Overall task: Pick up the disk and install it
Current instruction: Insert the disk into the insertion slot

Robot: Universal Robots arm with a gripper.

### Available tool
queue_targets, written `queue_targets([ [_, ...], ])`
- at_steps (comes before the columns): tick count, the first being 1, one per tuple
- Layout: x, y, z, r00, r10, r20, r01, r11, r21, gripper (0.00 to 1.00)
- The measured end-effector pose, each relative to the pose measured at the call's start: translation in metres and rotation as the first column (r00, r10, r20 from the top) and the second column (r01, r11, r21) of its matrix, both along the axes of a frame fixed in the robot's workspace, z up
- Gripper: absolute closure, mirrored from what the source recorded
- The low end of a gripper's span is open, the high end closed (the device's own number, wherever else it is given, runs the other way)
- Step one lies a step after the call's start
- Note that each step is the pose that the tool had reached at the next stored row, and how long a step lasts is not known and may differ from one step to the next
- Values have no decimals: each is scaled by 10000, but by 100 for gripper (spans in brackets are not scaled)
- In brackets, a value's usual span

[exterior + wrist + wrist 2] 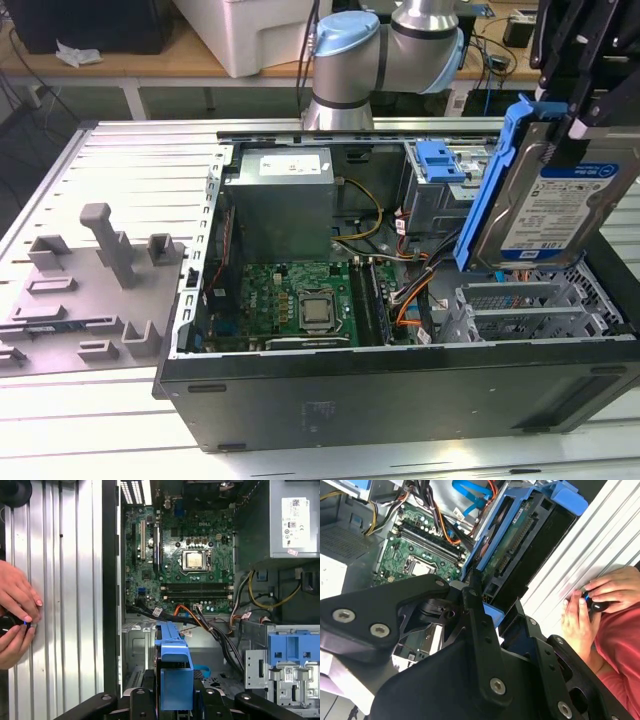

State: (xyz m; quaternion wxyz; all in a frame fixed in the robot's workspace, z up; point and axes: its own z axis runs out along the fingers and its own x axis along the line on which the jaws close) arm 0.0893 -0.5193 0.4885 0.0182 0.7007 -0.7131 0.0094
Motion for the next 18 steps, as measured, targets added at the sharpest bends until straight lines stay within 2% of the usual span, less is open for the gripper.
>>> queue_targets([
  [4, 101, -8, 0, 10000, -12, 0, 12, 10000, 1, 64],
  [18, 126, -22, -6, 9996, 265, -1, -265, 9996, 0, 64],
])
